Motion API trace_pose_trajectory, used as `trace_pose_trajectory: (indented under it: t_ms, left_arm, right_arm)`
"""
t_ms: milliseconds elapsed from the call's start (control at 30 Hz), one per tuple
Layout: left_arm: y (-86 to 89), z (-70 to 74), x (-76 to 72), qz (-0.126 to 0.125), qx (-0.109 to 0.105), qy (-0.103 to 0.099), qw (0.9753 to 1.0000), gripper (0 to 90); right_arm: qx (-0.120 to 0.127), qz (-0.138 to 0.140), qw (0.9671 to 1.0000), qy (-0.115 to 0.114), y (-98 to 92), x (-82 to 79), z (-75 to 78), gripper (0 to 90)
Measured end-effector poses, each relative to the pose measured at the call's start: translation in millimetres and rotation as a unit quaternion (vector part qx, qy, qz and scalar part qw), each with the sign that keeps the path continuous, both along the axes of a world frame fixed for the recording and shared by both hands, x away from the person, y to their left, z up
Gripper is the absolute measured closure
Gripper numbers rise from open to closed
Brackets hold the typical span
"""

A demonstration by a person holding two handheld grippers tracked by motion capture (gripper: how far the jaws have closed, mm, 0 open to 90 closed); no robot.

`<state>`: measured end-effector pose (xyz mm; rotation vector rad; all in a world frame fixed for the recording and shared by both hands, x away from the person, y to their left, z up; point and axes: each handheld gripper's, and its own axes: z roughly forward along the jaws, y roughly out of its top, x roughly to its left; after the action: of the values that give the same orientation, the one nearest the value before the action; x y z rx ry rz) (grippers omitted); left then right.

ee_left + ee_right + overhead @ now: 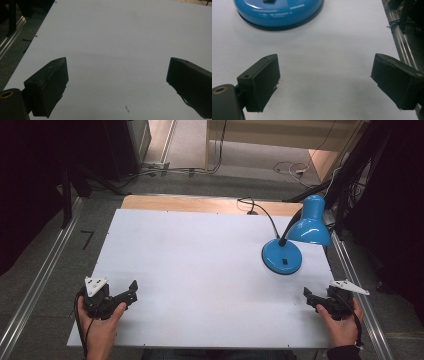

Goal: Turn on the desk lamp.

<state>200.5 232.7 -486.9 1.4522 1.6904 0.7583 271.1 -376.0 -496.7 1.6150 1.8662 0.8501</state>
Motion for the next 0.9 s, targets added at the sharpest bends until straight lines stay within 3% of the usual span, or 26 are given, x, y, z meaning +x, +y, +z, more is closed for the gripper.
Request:
trace_pose_trajectory:
  t_ms: [67, 133, 200, 367, 667, 700, 900]
  left_arm:
    - [-0.5, -0.4, 1.0, -0.001, -0.001, 0.0, 1.0, 4.4]
    - [-1.6, -0.4, 1.3, -0.001, -0.001, 0.0, 1.0, 4.4]
    - [-2.0, -0.4, 1.6, -0.002, 0.0, 0.0, 1.0, 4.4]
    - [-1.7, -1.0, 1.8, -0.003, 0.0, 0.002, 1.0, 4.4]
    - [-0.9, -0.9, 0.9, -0.001, 0.001, 0.002, 1.0, 4.4]
    - [-1.0, -0.9, 1.0, -0.001, 0.002, 0.001, 1.0, 4.4]
    - [-1.3, -1.0, 1.3, -0.002, 0.002, 0.002, 1.0, 4.4]
  right_arm:
    - [-0.004, 0.003, 0.9998, -0.019, 1.3, -4.1, 4.8, 6.8]
    - [0.001, 0.01, 0.9997, -0.022, 4.2, -4.1, 6.8, 6.9]
    - [-0.015, 0.014, 0.9995, -0.023, 9.4, -3.2, 8.2, 6.9]
    - [-0.021, 0.025, 0.9988, -0.036, 18.4, 0.2, 12.5, 7.0]
    - [-0.006, 0.023, 0.9987, -0.045, 21.3, 4.8, 17.3, 7.5]
    - [-0.009, 0.02, 0.9986, -0.048, 21.6, 5.7, 17.5, 11.6]
    - [-0.014, 0.024, 0.9984, -0.049, 26.3, 12.7, 15.1, 17.3]
